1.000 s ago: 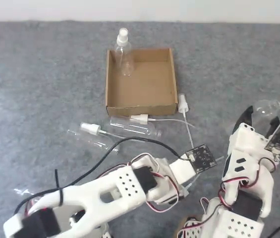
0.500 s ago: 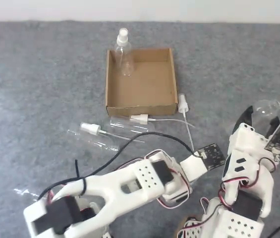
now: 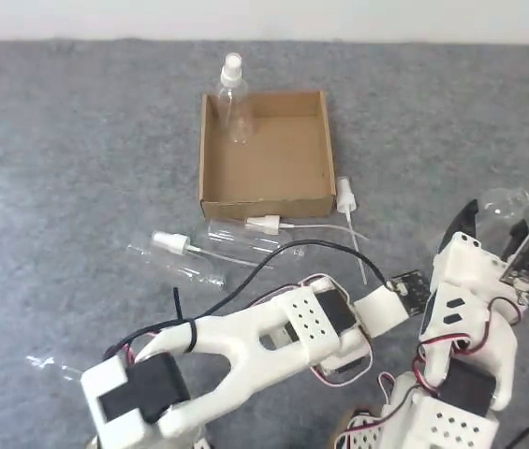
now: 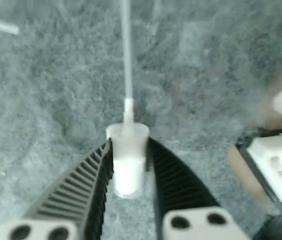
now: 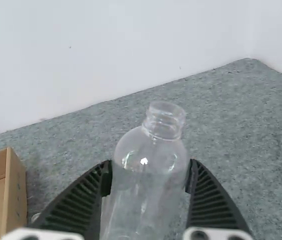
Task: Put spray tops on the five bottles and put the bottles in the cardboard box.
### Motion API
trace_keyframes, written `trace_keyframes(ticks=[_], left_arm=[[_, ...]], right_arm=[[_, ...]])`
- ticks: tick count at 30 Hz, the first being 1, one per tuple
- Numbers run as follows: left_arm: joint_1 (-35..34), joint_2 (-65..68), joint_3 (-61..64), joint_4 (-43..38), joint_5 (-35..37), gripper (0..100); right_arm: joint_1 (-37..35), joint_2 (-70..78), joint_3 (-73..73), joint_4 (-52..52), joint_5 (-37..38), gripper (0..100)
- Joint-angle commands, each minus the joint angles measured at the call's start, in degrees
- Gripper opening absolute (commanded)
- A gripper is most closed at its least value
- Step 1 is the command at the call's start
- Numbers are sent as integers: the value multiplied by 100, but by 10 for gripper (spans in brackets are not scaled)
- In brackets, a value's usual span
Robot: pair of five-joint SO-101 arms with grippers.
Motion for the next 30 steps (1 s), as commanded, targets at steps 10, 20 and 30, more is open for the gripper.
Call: trace_keyframes(ticks=[10,20,30], left_arm=[[-26,-237,-259,237,-255,12],[-35,-167,-251,440,-167,130],[-738,132,-505,387,9,155]], right_arm=[[75,-119,-105,-163,-18,103],[75,-119,-105,-163,-18,103],[75,-119,-105,-154,-18,103]])
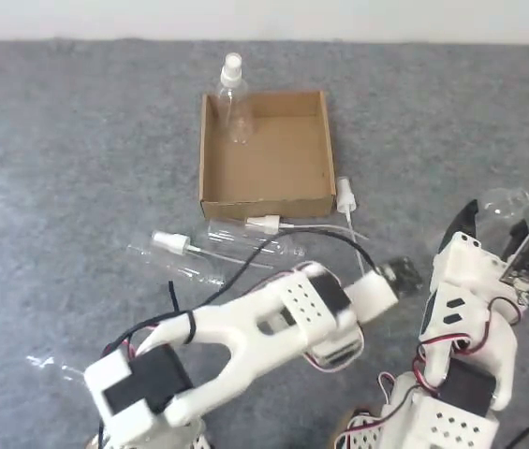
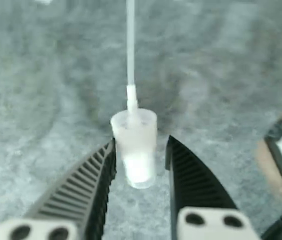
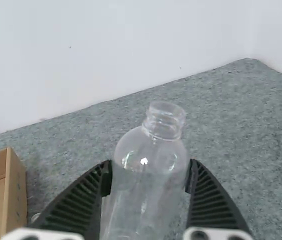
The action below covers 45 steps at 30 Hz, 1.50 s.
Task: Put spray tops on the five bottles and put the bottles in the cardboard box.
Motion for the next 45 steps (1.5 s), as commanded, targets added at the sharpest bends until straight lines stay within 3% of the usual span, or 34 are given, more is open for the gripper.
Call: trace_keyframes(ticks=[1,7,13,18,32,42,45], left_arm=[[-308,9,-338,-35,62,155],[-299,229,-356,-105,-229,147],[-299,220,-347,-202,-246,18],[-299,9,-321,-114,-246,10],[-343,-2453,593,211,-255,10],[-1451,-3771,910,193,-193,11],[-1644,-4097,980,158,149,11]], right_arm=[[75,-119,-105,-154,-18,103],[75,-119,-105,-145,-18,103],[75,-119,-105,-145,-18,103],[75,-119,-97,-145,-9,103],[75,-119,-97,-154,-9,103],[75,-119,-88,-163,-9,103],[75,-119,-88,-163,-9,103]])
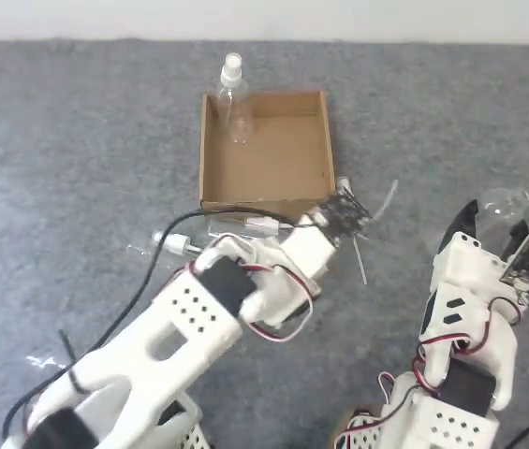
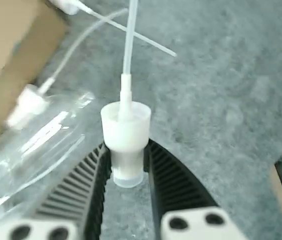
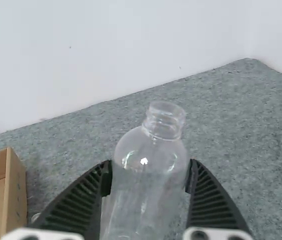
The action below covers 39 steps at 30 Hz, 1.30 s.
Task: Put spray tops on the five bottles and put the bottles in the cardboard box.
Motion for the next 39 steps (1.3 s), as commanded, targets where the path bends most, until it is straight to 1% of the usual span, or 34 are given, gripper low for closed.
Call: trace_keyframes(ticks=[1,8,13,18,22,25,27,31,35,39], left_arm=[[-396,-703,22,-18,536,11],[-1618,-1530,154,-281,1257,11],[-2215,-1969,119,-281,2145,12],[-2901,-2092,119,-396,3086,13],[-3200,-2119,110,-378,3745,13],[-3481,-2101,110,-369,4079,15],[-3666,-2084,110,-378,4273,42],[-4202,-2101,110,-387,4905,105],[-4730,-2084,101,-466,5116,88],[-5029,-2075,127,-501,5116,78]], right_arm=[[75,-119,-88,-163,-9,103],[75,-119,-88,-163,-9,103],[57,-119,-88,-163,-9,103],[57,-119,-88,-163,-9,103],[57,-119,-88,-154,-9,103],[57,-119,-88,-154,-9,103],[66,-119,-88,-154,-9,103],[57,-119,-88,-145,-9,103],[48,-119,-79,-136,-9,103],[40,-110,-79,-136,-9,103]])
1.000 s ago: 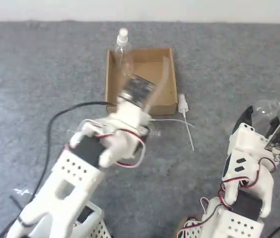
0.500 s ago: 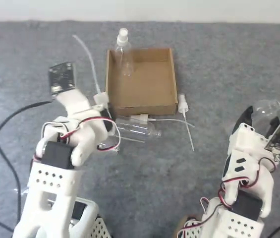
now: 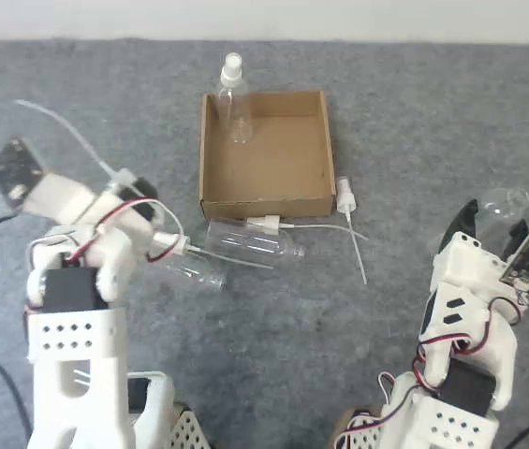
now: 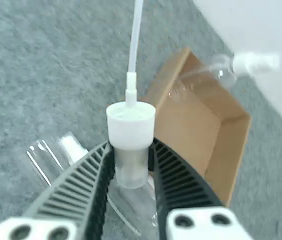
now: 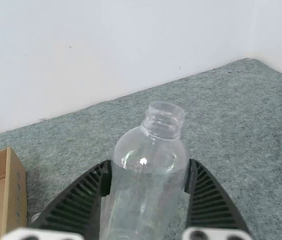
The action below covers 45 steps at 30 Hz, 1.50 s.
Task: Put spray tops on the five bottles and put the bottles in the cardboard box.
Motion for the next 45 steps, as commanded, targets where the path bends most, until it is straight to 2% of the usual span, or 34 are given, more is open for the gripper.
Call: trace_keyframes(ticks=[1,6,12,17,24,29,35,45], left_arm=[[-299,-167,-92,-167,88,79],[-826,-167,-66,-79,88,79],[-1873,-158,233,-255,-158,82],[-2154,-158,927,-571,-484,81],[-2787,114,1024,-607,-677,82],[-2813,1231,673,-563,-677,80],[-2831,2593,-101,-114,-642,79],[-3007,3947,-796,-70,-642,48]], right_arm=[[40,-101,-79,-136,-9,103],[40,-92,-79,-127,-9,103],[40,-84,-79,-119,-9,103],[40,-75,-79,-119,-9,103],[31,-66,-70,-110,-9,103],[22,-119,35,-154,-9,103],[-145,-119,70,-171,-9,103],[-145,-119,79,-163,-9,103]])
